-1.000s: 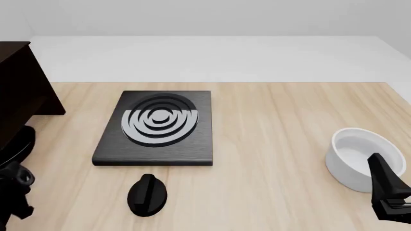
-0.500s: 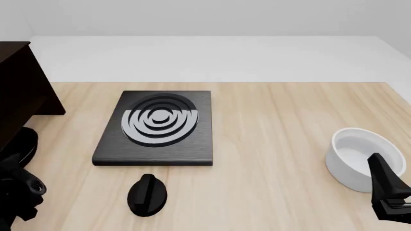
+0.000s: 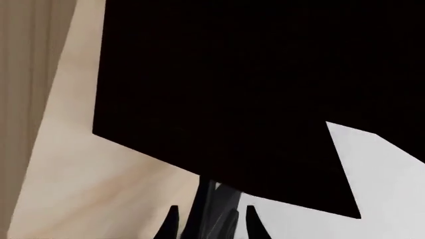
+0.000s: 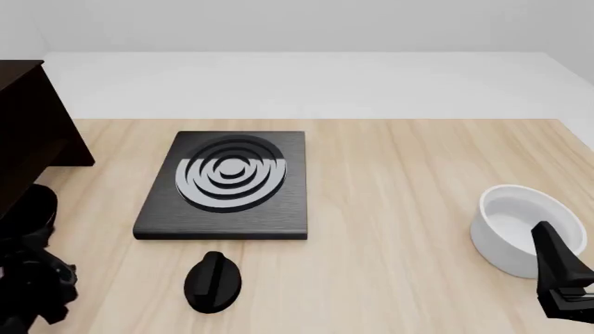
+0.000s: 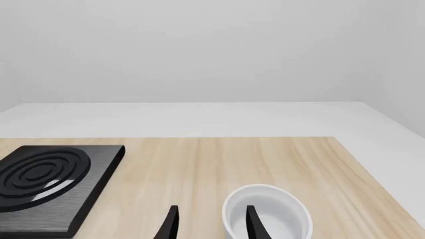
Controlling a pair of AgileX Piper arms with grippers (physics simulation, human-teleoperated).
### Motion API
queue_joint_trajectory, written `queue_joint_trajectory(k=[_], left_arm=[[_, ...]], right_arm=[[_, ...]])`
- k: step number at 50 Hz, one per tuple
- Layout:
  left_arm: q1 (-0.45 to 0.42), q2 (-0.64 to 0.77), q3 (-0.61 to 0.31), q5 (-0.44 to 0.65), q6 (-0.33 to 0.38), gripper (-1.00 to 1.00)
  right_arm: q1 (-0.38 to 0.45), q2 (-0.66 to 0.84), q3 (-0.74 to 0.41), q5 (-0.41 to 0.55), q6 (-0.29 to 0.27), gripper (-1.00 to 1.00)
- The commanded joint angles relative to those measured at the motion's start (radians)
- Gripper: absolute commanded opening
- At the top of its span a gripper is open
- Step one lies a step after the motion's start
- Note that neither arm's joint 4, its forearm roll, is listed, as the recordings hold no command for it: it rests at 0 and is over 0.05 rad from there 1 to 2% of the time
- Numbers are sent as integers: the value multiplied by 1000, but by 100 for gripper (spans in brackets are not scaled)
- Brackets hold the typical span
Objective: Put the frying pan under the cabinet shelf.
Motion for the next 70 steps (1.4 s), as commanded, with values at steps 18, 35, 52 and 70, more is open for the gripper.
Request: queue_joint_trajectory(k=[18, 35, 52, 70], left_arm=[[-94, -1718, 0, 1735, -1, 100], [-117, -1718, 0, 1695, 42, 100], [-211, -1718, 0, 1705, 92, 100], [-359, -1718, -137, 1771, 443, 100]], right_arm=[[0, 0, 0, 0, 0, 100], [0, 0, 0, 0, 0, 100], [0, 0, 0, 0, 0, 100], [0, 0, 0, 0, 0, 100]])
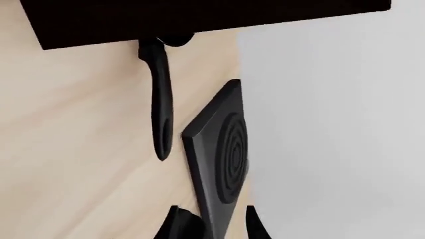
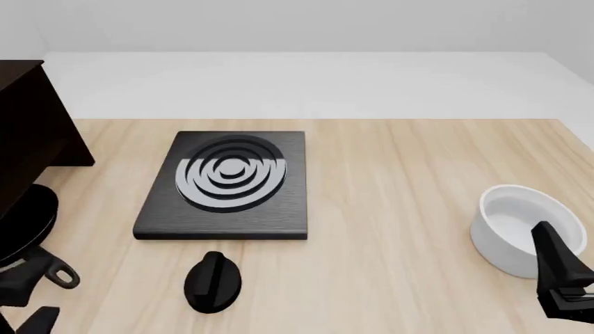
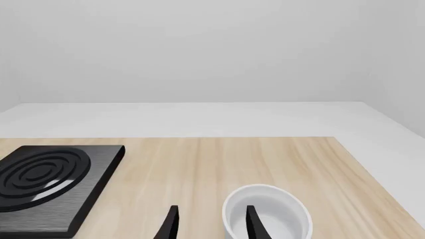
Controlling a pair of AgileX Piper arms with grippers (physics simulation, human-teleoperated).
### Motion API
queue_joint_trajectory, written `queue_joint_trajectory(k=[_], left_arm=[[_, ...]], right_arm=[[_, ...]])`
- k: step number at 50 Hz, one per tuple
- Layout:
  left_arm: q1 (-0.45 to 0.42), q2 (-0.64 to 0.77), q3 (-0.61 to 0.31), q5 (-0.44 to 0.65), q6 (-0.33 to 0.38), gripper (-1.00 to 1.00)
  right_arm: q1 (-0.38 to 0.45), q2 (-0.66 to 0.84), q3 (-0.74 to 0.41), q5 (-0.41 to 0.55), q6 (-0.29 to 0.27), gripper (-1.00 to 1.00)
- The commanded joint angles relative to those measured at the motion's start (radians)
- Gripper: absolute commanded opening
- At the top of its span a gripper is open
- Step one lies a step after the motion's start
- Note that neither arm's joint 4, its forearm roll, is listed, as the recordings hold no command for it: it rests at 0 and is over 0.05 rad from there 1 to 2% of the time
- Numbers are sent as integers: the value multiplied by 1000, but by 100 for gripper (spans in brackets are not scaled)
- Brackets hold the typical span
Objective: Put the frying pan under the cabinet shelf.
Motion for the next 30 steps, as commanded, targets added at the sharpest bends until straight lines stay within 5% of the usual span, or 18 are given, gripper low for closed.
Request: queue_joint_trajectory(k=[1, 3, 4, 8, 9, 12, 16, 25, 29, 30], left_arm=[[-95, -5, -111, 81, 186, 100], [-54, -5, -130, 88, 209, 100], [-79, -6, -222, 146, 308, 100], [-69, -5, -284, 185, 345, 100], [-105, -5, -386, 231, 434, 100], [-95, -5, -418, 233, 433, 100], [-128, -6, -515, 277, 596, 100], [-199, -6, -571, 272, 606, 100], [-222, -5, -674, 310, 804, 100], [-222, -5, -674, 311, 804, 100]], right_arm=[[0, 0, 0, 0, 0, 100], [0, 0, 0, 0, 0, 100], [0, 0, 0, 0, 0, 100], [0, 0, 0, 0, 0, 100], [0, 0, 0, 0, 0, 100], [0, 0, 0, 0, 0, 100], [0, 0, 0, 0, 0, 100], [0, 0, 0, 0, 0, 100], [0, 0, 0, 0, 0, 100], [0, 0, 0, 0, 0, 100]])
